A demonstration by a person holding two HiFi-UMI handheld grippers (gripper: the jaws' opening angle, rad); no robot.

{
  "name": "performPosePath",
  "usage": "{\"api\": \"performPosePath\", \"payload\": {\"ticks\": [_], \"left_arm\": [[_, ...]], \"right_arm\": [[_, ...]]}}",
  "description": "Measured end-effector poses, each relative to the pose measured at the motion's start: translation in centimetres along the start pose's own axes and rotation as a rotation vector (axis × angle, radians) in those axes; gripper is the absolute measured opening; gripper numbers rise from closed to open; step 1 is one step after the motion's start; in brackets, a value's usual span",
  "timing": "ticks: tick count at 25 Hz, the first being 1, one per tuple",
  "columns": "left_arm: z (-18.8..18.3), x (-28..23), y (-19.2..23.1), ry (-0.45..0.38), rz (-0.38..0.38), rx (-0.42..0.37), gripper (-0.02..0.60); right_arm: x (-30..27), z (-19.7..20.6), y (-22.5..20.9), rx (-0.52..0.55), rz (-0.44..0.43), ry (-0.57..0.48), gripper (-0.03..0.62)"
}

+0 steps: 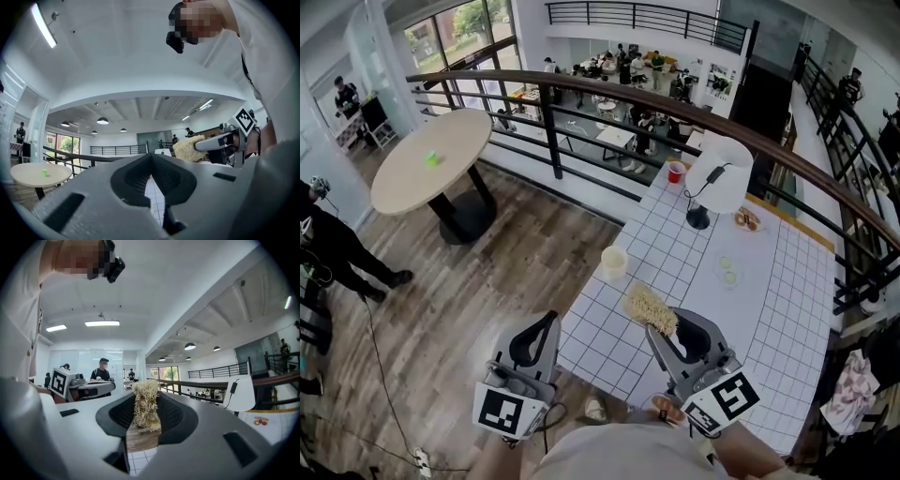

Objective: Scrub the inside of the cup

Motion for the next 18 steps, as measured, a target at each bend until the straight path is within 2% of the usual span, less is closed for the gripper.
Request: {"api": "performPosePath", "payload": {"ticks": [3, 8, 14, 18], "left_arm": [[0.3, -0.3, -0.4, 0.015, 0.016, 0.001, 0.014], [1.1, -0.9, -1.3, 0.090, 0.026, 0.034, 0.014], [0.2, -0.6, -0.9, 0.004, 0.017, 0.007, 0.014], [0.1, -0.5, -1.1, 0.021, 0.016, 0.019, 0.014]], "right_arm": [[0.1, -0.7, 0.0, 0.012, -0.012, -0.030, 0.120], [0.3, -1.3, -0.7, 0.064, 0.005, -0.028, 0.120], [0.5, -1.3, -0.4, 0.034, -0.024, -0.014, 0.120], [0.3, -1.3, -0.3, 0.047, -0.040, -0.007, 0.120]]}}
Point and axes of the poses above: the fingertips, and each gripper's own axes: x backward along the fingers, y to its left, z out of its underside, the point moved 2 cm from there along x, backward along the fingers, and after that the axes turned 8 degrees about -y, right-handed, at the moved point
